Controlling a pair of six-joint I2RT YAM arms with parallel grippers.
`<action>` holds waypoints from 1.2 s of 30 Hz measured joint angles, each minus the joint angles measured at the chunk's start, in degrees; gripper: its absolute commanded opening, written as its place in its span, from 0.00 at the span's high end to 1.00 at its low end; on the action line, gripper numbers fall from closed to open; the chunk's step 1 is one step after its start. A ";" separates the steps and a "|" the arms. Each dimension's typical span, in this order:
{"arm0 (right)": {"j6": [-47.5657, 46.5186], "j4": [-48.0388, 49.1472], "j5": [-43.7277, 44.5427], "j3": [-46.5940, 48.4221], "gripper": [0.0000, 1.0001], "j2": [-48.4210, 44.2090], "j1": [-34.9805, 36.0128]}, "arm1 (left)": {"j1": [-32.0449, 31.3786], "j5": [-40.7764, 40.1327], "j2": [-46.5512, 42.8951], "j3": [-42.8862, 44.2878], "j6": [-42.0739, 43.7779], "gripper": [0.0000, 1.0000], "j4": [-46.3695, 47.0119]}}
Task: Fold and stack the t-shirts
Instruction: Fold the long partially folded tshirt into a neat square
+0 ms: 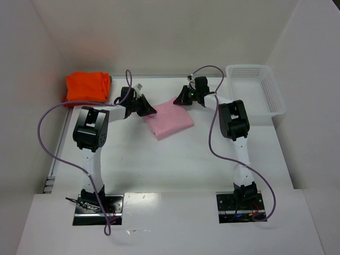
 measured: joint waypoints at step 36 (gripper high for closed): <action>-5.68 -11.50 0.42 17.46 0.99 7.06 -0.90 | 2.73 -9.27 -2.91 0.11 5.14 0.30 -3.63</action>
